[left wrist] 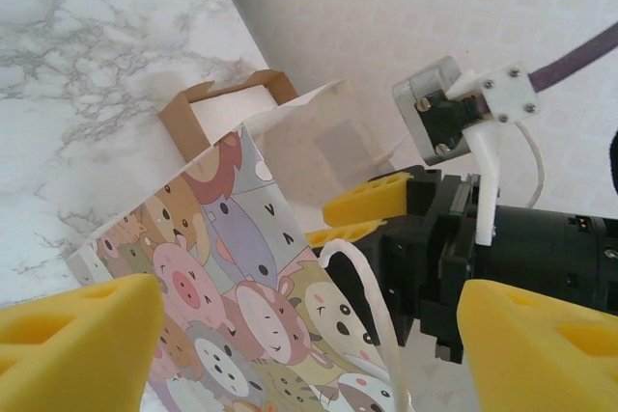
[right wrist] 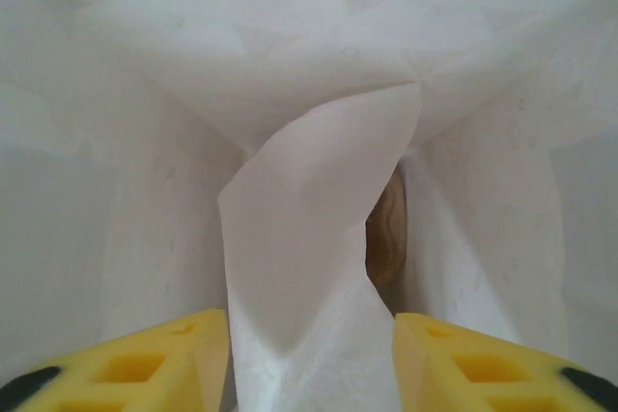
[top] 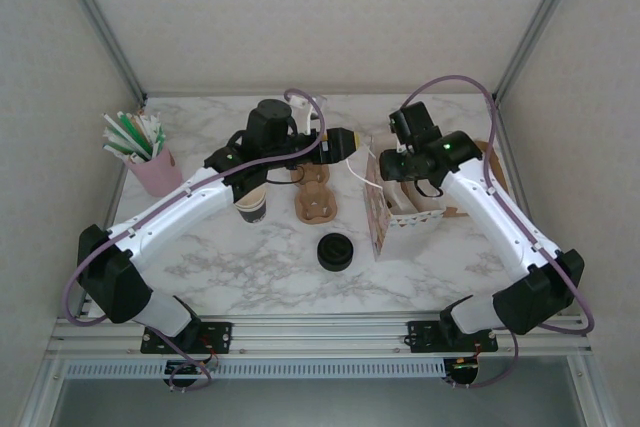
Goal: Pack the takeout coffee
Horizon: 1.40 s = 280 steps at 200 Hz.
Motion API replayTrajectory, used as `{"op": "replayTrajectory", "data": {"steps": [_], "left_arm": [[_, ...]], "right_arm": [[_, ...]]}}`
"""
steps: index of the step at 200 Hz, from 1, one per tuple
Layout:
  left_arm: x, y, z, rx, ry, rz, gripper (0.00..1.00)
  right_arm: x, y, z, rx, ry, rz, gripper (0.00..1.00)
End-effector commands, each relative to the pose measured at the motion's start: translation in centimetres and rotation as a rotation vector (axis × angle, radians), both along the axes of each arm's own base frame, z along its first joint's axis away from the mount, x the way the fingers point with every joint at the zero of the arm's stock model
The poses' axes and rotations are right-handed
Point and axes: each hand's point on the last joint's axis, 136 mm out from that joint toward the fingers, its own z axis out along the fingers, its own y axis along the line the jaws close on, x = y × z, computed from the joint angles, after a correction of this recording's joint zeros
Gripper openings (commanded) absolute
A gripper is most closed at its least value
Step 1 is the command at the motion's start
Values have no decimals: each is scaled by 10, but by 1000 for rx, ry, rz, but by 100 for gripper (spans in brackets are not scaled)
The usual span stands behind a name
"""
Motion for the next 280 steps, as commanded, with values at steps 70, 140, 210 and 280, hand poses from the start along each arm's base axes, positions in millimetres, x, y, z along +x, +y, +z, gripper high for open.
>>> {"op": "replayTrajectory", "data": {"steps": [70,140,210,280], "left_arm": [[-5,34,62,-33,-197,137,100],[-15,80,83,-36,-307,308,100],[-31,144,70,7,-334,532,100],[-35,191,37,140,-289,723,100]], "right_arm": [[-16,-7,71,141,-249,7,95],[-46,-24,123,249,-488,28,99],[-79,-59,125,248,-584,-40,99],[-86,-59,109,212,-541,-7,99]]}}
